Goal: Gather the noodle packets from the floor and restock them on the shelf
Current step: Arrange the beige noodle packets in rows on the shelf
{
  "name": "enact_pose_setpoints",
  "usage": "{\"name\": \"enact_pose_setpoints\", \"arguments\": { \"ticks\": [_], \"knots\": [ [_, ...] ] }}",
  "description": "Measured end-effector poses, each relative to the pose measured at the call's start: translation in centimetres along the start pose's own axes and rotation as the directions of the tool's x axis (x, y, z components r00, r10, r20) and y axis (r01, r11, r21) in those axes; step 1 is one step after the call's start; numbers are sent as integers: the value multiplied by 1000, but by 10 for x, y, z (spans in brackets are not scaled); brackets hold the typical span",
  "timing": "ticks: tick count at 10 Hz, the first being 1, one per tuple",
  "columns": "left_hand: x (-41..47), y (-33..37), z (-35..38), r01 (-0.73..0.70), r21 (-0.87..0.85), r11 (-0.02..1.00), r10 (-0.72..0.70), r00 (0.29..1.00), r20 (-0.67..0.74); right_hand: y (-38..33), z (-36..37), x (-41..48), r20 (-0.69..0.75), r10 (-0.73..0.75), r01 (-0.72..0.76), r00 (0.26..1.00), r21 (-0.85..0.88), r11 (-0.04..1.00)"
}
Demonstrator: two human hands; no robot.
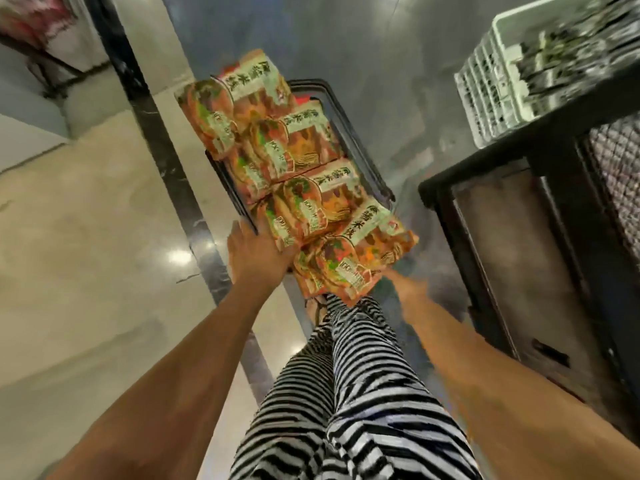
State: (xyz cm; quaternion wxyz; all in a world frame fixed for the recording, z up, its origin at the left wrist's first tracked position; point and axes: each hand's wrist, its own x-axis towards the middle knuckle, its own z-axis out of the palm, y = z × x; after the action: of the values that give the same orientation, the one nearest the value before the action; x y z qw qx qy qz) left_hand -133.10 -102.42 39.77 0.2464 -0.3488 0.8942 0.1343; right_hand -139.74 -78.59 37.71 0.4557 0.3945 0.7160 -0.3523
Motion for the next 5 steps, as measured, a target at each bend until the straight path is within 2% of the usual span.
{"name": "enact_pose_setpoints", "arguments": {
  "ticks": [1,2,3,4,5],
  "knots": [
    [51,16,6,-38,-3,999,38,999,-37,1,14,63,11,109,-109,994,167,980],
    [103,26,13,-43,55,998,45,999,-27,21,45,157,52,171,-178,984,189,966],
    [149,33,14,-68,132,989,75,996,-48,64,71,223,102,190,-199,976,93,976],
    [191,30,15,-90,175,980,101,993,-55,82,98,237,199,185,-219,962,166,961],
    [236,26,17,-116,265,957,128,991,-28,3,81,147,44,243,-240,969,404,883]
  ]
}}
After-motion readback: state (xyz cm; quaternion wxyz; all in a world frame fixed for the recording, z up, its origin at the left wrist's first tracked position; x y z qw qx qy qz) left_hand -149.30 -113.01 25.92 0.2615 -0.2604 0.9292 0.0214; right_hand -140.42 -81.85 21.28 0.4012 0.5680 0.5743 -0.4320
